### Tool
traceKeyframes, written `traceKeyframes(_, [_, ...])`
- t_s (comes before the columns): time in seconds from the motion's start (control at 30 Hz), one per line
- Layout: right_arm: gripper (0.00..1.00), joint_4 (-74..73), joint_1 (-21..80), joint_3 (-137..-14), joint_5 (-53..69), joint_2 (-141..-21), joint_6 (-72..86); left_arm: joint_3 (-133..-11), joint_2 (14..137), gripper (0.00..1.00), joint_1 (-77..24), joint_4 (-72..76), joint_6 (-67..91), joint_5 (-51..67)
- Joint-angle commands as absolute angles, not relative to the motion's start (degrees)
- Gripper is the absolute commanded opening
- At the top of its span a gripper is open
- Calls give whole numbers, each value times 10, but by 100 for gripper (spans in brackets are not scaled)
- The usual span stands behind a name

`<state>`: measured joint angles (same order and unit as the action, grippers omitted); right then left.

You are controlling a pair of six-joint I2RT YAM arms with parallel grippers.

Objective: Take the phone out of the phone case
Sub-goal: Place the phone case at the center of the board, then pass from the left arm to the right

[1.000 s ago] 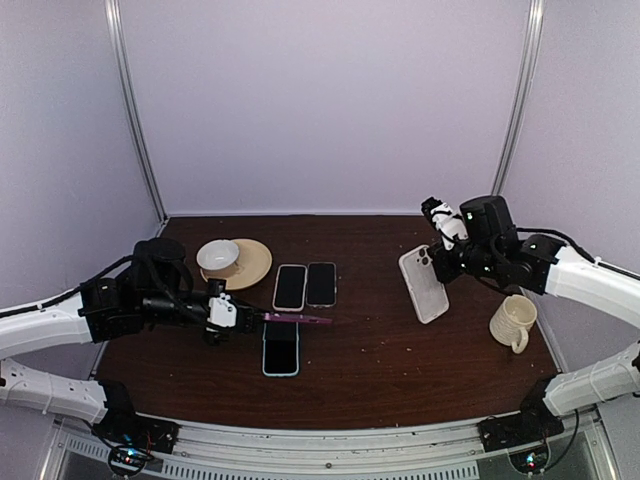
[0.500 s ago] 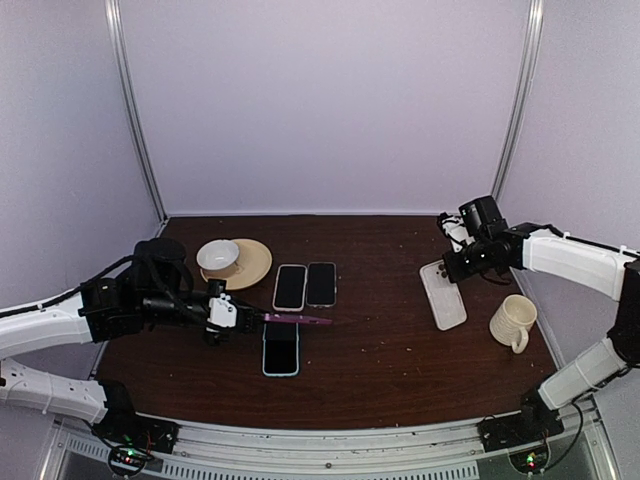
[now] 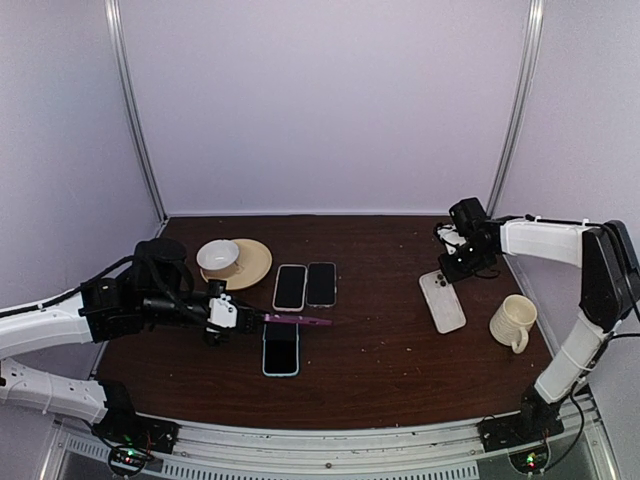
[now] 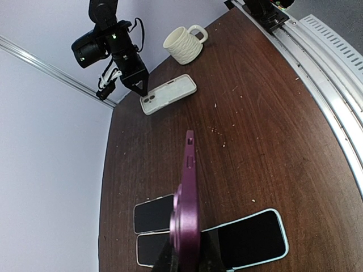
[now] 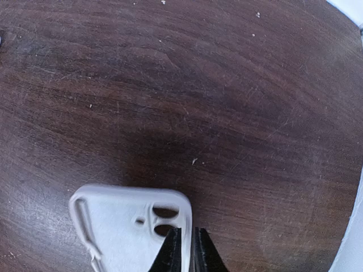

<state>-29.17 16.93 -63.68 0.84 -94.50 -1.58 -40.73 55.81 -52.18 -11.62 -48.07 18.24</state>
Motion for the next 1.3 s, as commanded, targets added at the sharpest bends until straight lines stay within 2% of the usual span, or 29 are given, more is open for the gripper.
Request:
traceKeyframes(0.0, [16,-306,164,-673,15,-957,-23,-434,555,0,-519,-80,-483,192])
traceKeyframes(0.07, [26,-306,163,-677,31,-957,-25,-435,555,0,-519,-79,-483,190])
traceKeyframes(0.17, [50,-317,164,-689,74,-948,-33,-435,556,0,-519,-79,-478,185])
traceKeyframes(0.4, [73,-333,211,-690,74,-851,-62,-459,577,0,-506,-83,-416,177])
traceKeyframes(0.47, [91,-316,243,-679,55,-820,-65,-462,580,0,-505,-84,-406,177])
traceKeyframes(0.53, [98,-303,279,-669,38,-794,-69,-464,583,0,-505,-80,-393,168])
traceKeyframes(0.77, [99,-221,411,-625,-45,-711,-94,-497,605,0,-497,-79,-290,105])
traceKeyframes(1.07, [100,-167,524,-604,-39,-676,-109,-598,676,0,-490,-135,-116,62])
traceKeyframes(1.27, [99,-65,618,-546,-65,-669,-189,-736,772,0,-490,-257,30,22])
